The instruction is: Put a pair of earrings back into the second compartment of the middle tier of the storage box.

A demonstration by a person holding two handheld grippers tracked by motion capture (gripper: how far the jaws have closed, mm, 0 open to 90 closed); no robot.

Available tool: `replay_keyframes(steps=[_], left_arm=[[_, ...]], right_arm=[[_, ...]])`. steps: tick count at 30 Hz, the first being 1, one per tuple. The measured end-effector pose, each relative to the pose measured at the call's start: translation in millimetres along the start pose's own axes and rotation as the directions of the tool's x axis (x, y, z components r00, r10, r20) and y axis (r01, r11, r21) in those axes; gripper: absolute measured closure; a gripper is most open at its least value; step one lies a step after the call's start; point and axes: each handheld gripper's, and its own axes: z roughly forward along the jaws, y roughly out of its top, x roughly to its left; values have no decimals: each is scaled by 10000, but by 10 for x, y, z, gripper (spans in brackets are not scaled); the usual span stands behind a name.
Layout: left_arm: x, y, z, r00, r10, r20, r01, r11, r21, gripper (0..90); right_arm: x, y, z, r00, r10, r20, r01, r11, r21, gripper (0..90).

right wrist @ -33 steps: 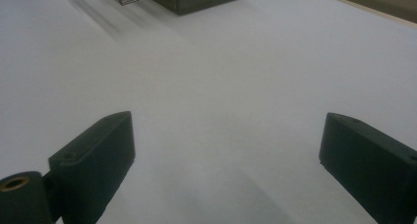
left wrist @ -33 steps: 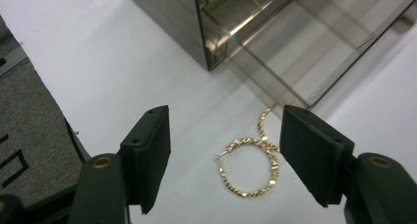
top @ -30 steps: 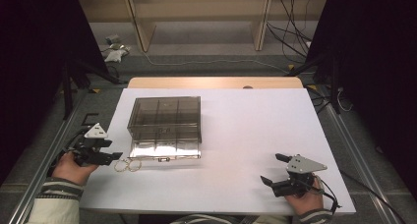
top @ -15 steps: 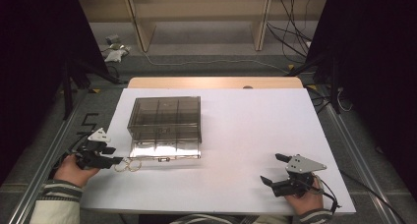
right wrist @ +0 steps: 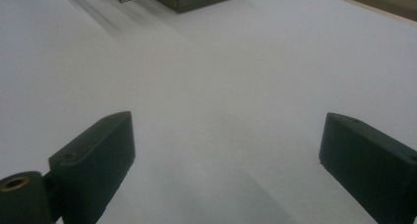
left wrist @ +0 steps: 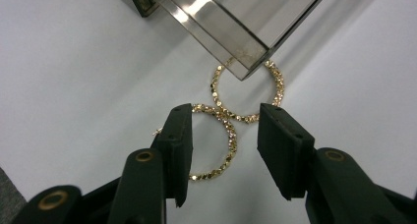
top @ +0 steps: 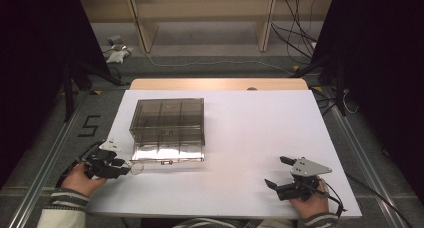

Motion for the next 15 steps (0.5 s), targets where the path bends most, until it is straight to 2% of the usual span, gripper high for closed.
replay_keyframes(steps=[8, 15], left_arm=[[-6, -33, 67, 9999, -115, -17, 116, 9993, 360, 600], [-43, -23, 91, 9999, -93, -94, 97, 9988, 478, 673]], right_arm=[[1, 0, 0, 10000, -19, 12, 19, 10000, 3, 79], [1, 0, 1, 10000, -50, 4, 50, 10000, 1, 79]])
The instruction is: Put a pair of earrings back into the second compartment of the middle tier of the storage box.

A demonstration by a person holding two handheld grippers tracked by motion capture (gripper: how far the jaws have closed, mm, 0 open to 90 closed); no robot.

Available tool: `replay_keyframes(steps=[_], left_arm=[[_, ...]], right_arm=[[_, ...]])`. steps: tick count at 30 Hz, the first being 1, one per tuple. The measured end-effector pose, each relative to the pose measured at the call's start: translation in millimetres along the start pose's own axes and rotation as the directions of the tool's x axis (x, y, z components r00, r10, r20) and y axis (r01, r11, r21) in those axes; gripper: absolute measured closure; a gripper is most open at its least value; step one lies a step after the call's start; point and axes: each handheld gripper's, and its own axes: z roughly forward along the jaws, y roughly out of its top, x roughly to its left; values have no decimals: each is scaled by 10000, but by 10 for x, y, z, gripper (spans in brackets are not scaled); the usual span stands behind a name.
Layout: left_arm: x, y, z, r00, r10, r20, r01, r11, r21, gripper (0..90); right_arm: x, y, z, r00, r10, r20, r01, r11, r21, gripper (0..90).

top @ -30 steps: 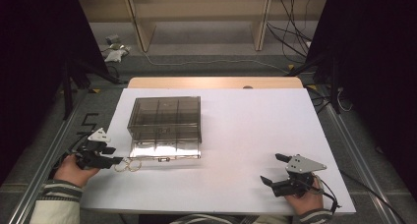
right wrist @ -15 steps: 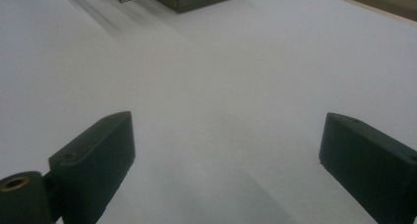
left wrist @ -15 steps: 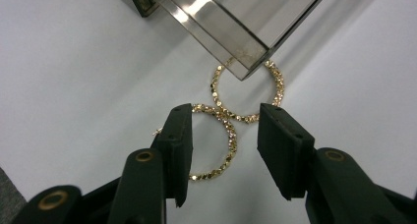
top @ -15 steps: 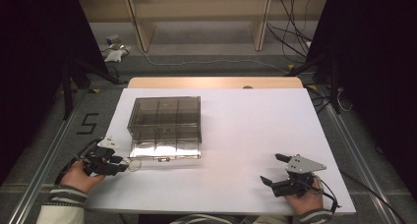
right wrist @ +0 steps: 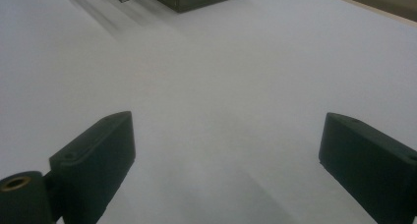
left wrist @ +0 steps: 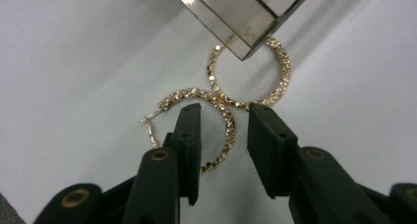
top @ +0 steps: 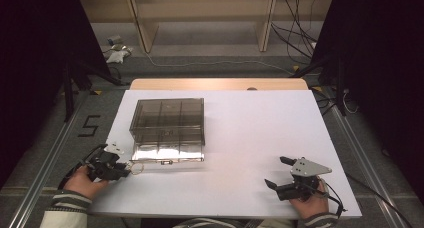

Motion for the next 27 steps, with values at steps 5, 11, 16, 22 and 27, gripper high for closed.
replay_keyframes(steps=[5, 11, 16, 22, 27], left_arm=[[-7, 22, 6, 10000, 64, 9, -64, 9999, 105, 738], [-7, 26, 15, 10000, -74, 58, 74, 9999, 124, 803], [9, 46, 17, 9998, -128, 121, 125, 9995, 298, 851], [-3, 64, 16, 9998, -210, 51, 208, 9990, 395, 863], [-19, 69, 9, 9999, -118, -60, 121, 9990, 432, 864]], right_arm=[[1, 0, 0, 10000, -9, 7, 9, 10000, 12, 79], [2, 0, -1, 10000, -22, 2, 22, 10000, 12, 79], [3, 0, -1, 10000, -27, 4, 27, 10000, 15, 79], [5, 0, -1, 10000, -29, 13, 29, 10000, 16, 79], [4, 0, 2, 10000, -5, 13, 5, 10000, 44, 79]])
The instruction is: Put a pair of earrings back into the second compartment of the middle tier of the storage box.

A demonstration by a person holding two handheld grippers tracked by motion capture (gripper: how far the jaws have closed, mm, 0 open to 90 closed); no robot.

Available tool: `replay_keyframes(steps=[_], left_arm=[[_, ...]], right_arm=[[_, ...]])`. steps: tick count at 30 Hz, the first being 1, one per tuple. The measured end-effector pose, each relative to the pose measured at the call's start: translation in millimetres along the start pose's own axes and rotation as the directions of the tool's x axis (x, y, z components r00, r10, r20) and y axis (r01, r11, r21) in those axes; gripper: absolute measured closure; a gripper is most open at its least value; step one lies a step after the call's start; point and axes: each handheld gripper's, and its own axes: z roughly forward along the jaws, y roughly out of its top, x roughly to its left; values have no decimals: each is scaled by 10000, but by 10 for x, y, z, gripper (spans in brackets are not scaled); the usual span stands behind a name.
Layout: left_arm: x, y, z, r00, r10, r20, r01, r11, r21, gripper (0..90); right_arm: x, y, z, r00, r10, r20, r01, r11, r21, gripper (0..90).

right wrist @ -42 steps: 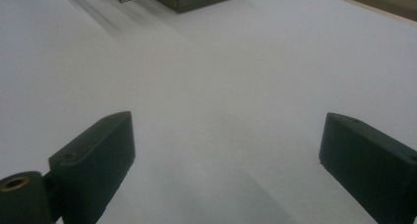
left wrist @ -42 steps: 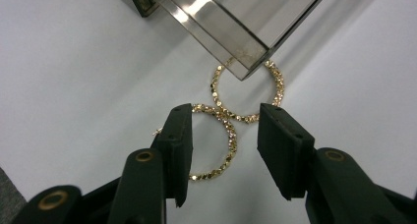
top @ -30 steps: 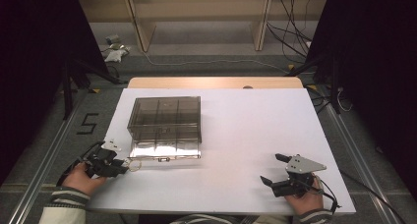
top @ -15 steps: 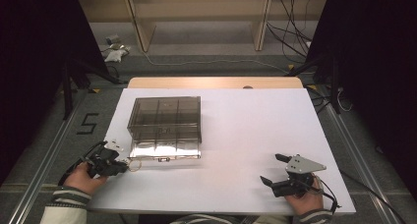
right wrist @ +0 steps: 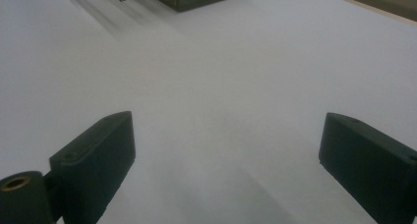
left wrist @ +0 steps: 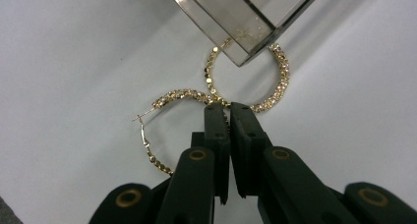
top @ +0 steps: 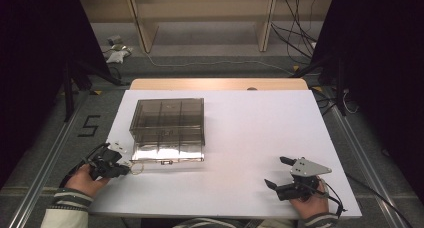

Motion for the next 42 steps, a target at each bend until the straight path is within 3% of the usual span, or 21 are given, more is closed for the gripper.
replay_keyframes(steps=[4, 9, 21, 25, 31, 42], left_arm=[[2, 6, -26, 9998, 92, -193, -91, 9999, 84, 865], [6, 24, -152, 9998, 59, -187, -63, 9997, -235, 864], [-8, 58, -304, 9984, 121, -553, -143, 9991, -394, 864], [-8, 64, -380, 9978, 1, -666, -58, 9963, -852, 864], [-18, 76, -406, 9974, -16, -717, -62, 9942, -1071, 864], [-18, 98, -557, 9968, -108, -791, -41, 9824, -1865, 863]], right_arm=[[0, 0, 3, 10000, 21, 11, -21, 10000, 40, 82], [-2, 1, 7, 10000, 10, 11, -10, 10000, 72, 82], [0, 1, 5, 10000, 2, 52, -3, 10000, 66, 82], [2, 1, 5, 10000, 15, 56, -15, 10000, 76, 82], [4, 1, 5, 10000, 11, 74, -11, 10000, 73, 82], [6, 1, 4, 10000, -17, 81, 17, 10000, 54, 82]])
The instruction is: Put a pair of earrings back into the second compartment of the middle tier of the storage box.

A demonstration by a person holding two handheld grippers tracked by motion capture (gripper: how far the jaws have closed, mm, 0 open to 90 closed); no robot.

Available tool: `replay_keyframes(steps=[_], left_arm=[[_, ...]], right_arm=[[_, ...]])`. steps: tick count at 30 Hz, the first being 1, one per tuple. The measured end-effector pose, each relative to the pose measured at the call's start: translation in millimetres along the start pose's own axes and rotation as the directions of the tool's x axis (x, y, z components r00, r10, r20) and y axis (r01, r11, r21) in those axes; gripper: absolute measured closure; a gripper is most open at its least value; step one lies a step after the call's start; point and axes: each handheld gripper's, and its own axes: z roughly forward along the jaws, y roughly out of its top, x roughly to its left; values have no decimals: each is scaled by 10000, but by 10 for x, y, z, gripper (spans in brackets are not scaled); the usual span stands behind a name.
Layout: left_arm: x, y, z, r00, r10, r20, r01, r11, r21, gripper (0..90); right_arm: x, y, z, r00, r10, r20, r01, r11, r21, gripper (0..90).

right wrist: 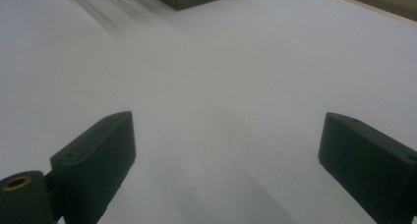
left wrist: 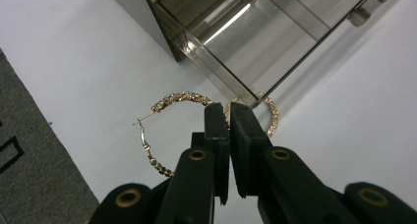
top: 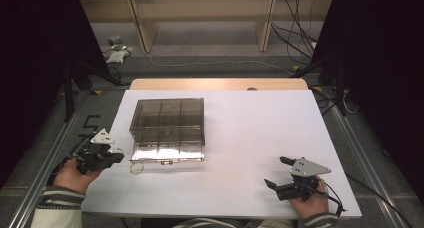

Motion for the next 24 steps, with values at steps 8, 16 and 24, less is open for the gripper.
replay_keyframes(steps=[8, 16, 24], left_arm=[[-22, 58, -54, 9999, 12, 114, -7, 9991, -420, 863], [-55, 125, -91, 9996, 170, 213, -154, 9973, -713, 863], [-136, 247, -80, 9974, 508, 516, -460, 9950, -888, 863]], right_arm=[[0, 0, 0, 10000, -3, -4, 3, 10000, -3, 82], [0, 0, -1, 10000, -17, -10, 17, 10000, -15, 82], [2, -1, -1, 10000, -20, -1, 20, 10000, -34, 82]])
